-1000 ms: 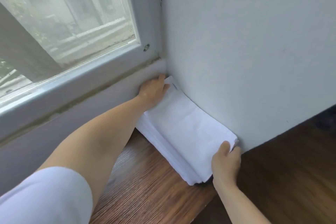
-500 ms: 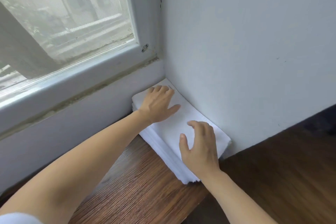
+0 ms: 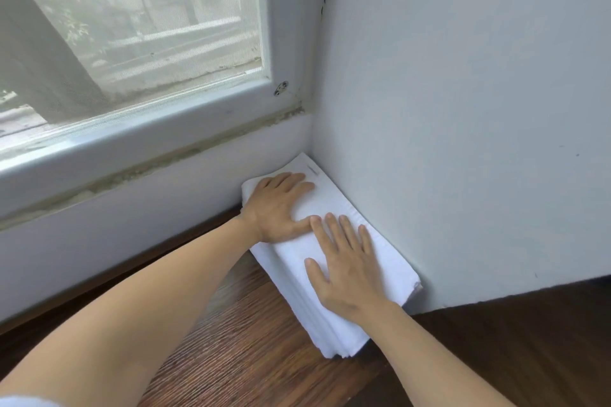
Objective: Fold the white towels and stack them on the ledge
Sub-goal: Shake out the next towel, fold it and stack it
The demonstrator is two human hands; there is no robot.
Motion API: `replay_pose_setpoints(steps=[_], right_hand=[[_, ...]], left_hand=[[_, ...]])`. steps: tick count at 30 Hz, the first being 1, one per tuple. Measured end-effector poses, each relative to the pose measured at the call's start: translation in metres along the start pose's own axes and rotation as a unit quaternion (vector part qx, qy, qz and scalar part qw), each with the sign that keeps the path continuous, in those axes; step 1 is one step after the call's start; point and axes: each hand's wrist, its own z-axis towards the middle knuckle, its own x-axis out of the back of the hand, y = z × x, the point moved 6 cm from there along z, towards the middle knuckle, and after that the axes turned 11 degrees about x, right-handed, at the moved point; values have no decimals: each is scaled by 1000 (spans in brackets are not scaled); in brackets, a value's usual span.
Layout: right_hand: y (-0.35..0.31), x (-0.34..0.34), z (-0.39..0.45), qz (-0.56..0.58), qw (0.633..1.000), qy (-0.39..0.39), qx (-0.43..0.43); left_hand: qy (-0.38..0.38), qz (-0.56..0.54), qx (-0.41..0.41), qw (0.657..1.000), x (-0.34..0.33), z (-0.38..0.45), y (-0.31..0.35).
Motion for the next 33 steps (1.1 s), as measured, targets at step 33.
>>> replay_pose_setpoints(steps=[33], right_hand=[[-245, 129, 129, 138, 968, 111, 179]], left_hand=[[146, 68, 300, 940, 168, -239, -112]])
